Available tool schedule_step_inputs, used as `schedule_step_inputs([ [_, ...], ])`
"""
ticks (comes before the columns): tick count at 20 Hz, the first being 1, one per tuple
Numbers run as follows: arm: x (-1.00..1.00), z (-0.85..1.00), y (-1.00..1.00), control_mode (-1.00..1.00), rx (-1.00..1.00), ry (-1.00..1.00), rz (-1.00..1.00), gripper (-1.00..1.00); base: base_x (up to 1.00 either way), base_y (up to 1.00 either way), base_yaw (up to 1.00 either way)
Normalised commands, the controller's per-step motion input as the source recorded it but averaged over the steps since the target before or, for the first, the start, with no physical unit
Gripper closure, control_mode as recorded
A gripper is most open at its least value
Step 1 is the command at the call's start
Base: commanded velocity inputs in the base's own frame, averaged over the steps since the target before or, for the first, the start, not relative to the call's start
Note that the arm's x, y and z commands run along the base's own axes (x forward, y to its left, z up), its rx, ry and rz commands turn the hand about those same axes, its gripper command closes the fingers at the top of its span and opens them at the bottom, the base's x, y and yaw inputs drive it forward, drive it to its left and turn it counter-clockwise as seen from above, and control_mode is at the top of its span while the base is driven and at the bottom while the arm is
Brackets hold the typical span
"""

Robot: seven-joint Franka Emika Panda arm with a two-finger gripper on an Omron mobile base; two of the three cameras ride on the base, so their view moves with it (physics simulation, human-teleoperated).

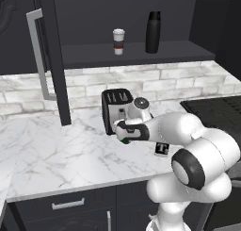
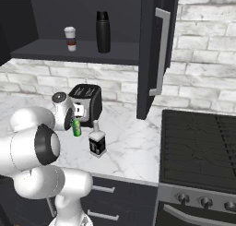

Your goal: Sort all alcoholic drinks to one cabinet, and non-alcoholic drinks to the other.

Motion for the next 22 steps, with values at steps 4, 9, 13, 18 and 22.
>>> schedule_step_inputs([
  [4,0.20,-0.10,0.00,-1.00,0.00,0.05,0.00,-1.00,0.00,0.00,0.00],
  [9,0.19,-0.14,0.01,-1.00,0.00,0.02,0.00,-1.00,0.00,0.00,0.00],
  [13,0.17,-0.19,0.06,-1.00,0.00,0.00,0.00,-1.00,0.00,0.00,0.00],
  [18,0.14,-0.21,0.10,-1.00,0.00,0.00,0.00,-1.00,0.00,0.00,0.00],
  [22,0.10,-0.16,0.08,-1.00,0.00,-0.01,0.00,1.00,0.00,0.00,0.00],
])
